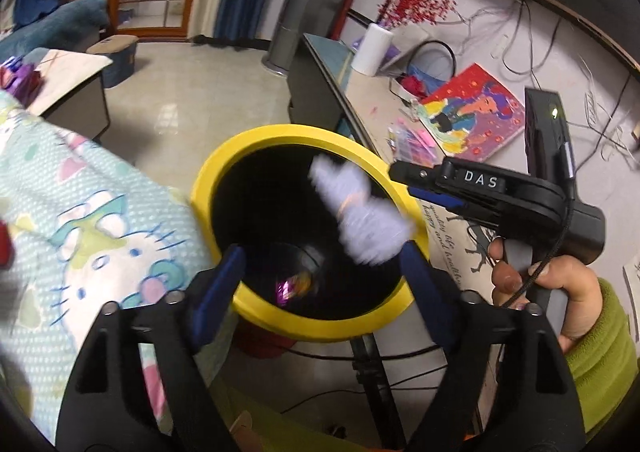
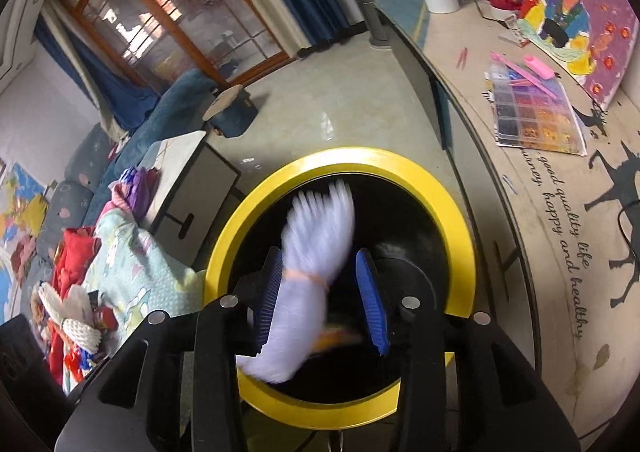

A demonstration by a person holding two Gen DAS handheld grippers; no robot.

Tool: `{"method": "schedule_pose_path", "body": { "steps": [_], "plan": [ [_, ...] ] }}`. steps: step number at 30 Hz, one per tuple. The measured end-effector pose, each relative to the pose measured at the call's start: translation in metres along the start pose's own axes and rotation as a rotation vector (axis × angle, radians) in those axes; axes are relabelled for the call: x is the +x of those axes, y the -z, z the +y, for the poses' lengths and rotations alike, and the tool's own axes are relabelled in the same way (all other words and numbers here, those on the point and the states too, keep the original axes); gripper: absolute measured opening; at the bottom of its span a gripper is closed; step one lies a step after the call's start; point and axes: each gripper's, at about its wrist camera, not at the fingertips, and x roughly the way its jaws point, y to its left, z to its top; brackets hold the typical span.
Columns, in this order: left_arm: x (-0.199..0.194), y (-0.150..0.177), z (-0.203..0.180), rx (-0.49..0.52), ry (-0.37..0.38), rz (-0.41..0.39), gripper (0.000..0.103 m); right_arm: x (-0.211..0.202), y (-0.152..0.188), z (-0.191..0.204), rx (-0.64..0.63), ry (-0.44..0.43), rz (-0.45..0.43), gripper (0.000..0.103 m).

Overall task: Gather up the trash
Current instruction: 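Carry both items to the yellow bin and open both tools to drop them, then move both tools back over the trash on the bed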

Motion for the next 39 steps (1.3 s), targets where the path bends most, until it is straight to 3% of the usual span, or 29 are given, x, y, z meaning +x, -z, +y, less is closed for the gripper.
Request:
{"method": "schedule_pose_path", "body": {
  "steps": [2,4,12,21,39],
  "plan": [
    [-0.011,0.002,0.004,0.000,-0.023,-0.028,0.092,-0.003,0.001,0.003,-0.015,0.004,-0.012,0.038],
    [-0.027,0.004,0.009,-0.006,-0.044,-0.057,0.092,-0.007,0.001,0.010,-0.030,-0.001,-0.033,0.045],
    [-0.078,0.018,0.030,-0.020,-0.130,-0.151,0.092,-0.027,0.011,0.059,-0.149,-0.075,-0.094,0.048],
    [-0.129,0.034,0.058,-0.087,-0.222,-0.236,0.092,-0.048,0.040,0.134,-0.369,-0.186,-0.148,0.056],
    [-0.201,0.080,0.118,-0.234,-0.393,-0.297,0.092,-0.043,0.104,0.239,-0.651,-0.307,-0.077,0.060]
  ]
}}
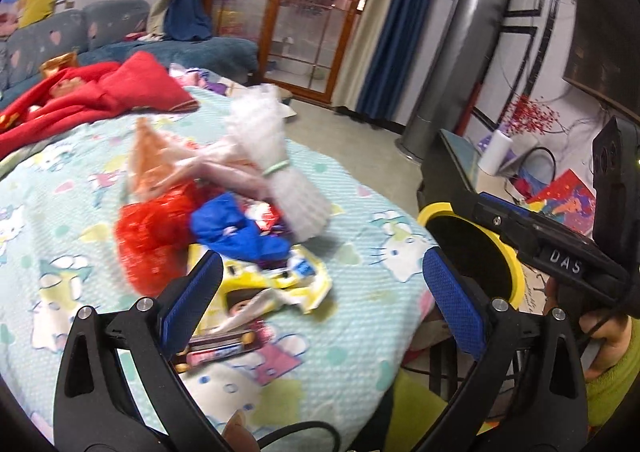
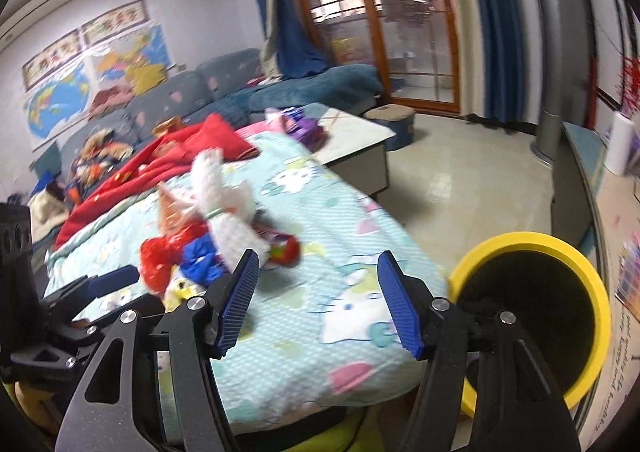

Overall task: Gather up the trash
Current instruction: 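Move both tools back over the trash on the bed, then grasp the chocolate bar wrapper with the left tool while the right grasps the white foam net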

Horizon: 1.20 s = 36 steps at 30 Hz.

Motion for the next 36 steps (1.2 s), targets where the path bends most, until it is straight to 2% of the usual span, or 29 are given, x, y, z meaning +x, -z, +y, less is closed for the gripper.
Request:
{"method": "schedule_pose_path", "body": {
  "steps": [8,15,24,26,33,35,36],
  "plan": [
    [-0.009,0.007,0.032,-0.046,-0.051,0.007,0.092,0.023,-0.006,0.037,-0.067,-0.038,0.030,0.060],
    [-0.008,0.016,0.062,-0.091,-0.094,0.063,0.092,0.049,-0.011,0.056,-0.099,-0.064,0.067,0.060],
    [0.006,0.038,0.092,-0.167,-0.071,0.164,0.091,0.091,-0.008,0.065,-0.121,-0.061,0.143,0.060],
    [0.008,0.040,0.094,-0.181,-0.051,0.177,0.079,0.098,-0.009,0.067,-0.125,-0.064,0.154,0.060],
    [0.016,0.046,0.086,-0.179,0.025,0.222,0.059,0.117,-0.012,0.070,-0.126,-0.079,0.182,0.060],
    [0.016,0.047,0.085,-0.177,0.035,0.224,0.053,0.119,-0.010,0.068,-0.111,-0.096,0.191,0.056],
    [0.017,0.047,0.083,-0.178,0.037,0.227,0.050,0.119,-0.010,0.067,-0.107,-0.099,0.192,0.048]
  ]
}}
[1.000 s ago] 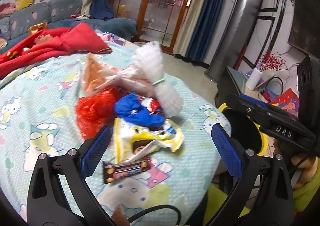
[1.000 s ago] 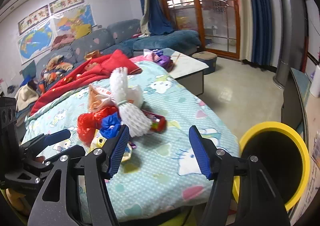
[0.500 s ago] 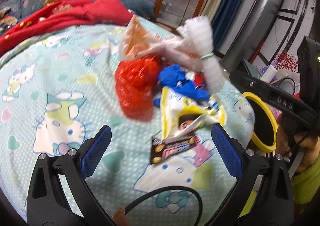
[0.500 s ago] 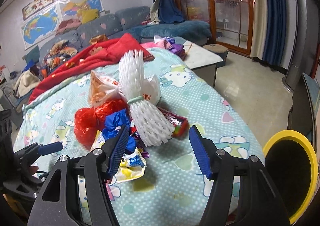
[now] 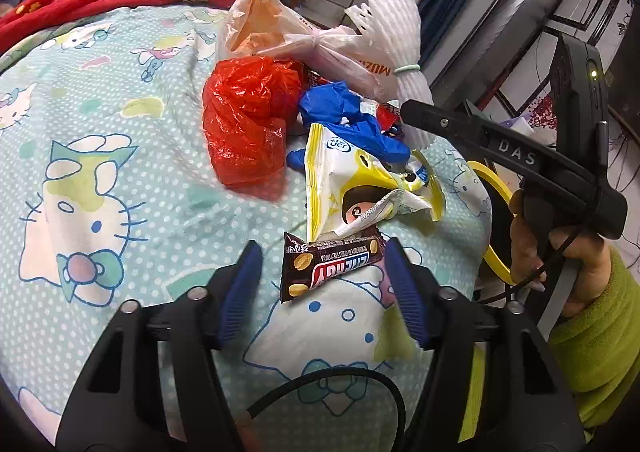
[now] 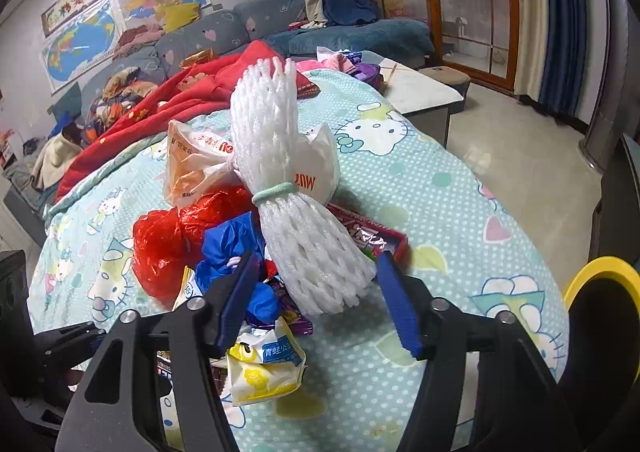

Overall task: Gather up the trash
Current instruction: 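Grasp the chocolate bar wrapper with the left tool while the right grasps the white foam net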

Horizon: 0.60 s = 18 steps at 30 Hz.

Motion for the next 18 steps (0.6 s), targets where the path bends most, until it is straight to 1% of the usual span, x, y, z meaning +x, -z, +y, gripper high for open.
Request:
{"method": "schedule_pose_path", "body": {
  "steps": [1,2,4,5,7,9,18],
  "plan": [
    [0.001,0.000,0.000,-0.002,0.001,0.005,0.043,0.001,0.001,0.000,0.000,-0.007,0.008,0.041],
    [0.003,0.000,0.000,-0.003,0.002,0.014,0.034,0.001,0.002,-0.001,-0.002,-0.013,0.015,0.039],
    [0.005,0.000,0.000,-0.007,0.009,0.031,0.026,0.001,0.004,-0.001,-0.006,-0.020,0.020,0.031],
    [0.005,0.000,0.001,-0.012,0.018,0.035,0.023,0.001,0.005,0.000,-0.009,-0.020,0.019,0.028],
    [0.006,-0.001,0.001,-0.014,0.026,0.042,0.020,-0.002,0.007,0.001,-0.012,-0.022,0.017,0.023],
    [0.004,-0.002,0.002,-0.014,0.032,0.042,0.018,-0.005,0.009,0.001,-0.013,-0.028,0.014,0.021],
    [-0.028,-0.005,0.013,-0.011,0.041,-0.012,0.008,-0.031,0.007,-0.005,0.020,-0.032,-0.031,0.021]
  ]
}}
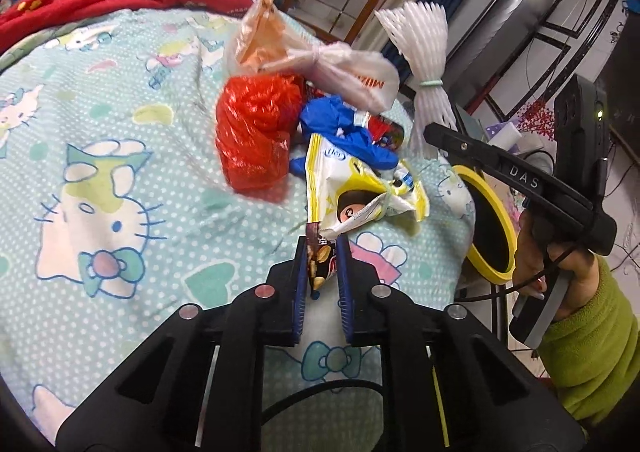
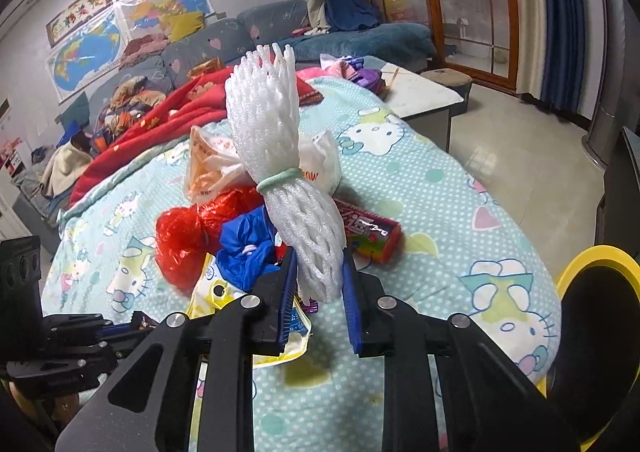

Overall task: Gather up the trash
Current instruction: 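Grasp the chocolate bar wrapper with the left tool while the right grasps the white foam net, then carry both items over the yellow bin and open both tools to release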

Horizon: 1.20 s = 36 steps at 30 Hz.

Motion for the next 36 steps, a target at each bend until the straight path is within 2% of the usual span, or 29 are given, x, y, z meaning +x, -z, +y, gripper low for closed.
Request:
{"method": "schedule_pose_path", "body": {
  "steps": [7,15,36],
  "plan": [
    [-0.021,-0.006,-0.004,0.011,0.006,-0.071,0.007,-0.019,-0.003,-0.004,0.017,0.012,-0.037,0.021],
    [-0.031,-0.015,-0.030,0.068,0.030,-0.127,0.006,-0.046,-0.003,-0.019,0.051,0.033,-0.076,0.021],
    [-0.014,-0.037,-0.104,0.213,0.107,-0.171,0.006,-0.100,0.009,-0.070,0.160,0.140,-0.159,0.021]
  ]
}}
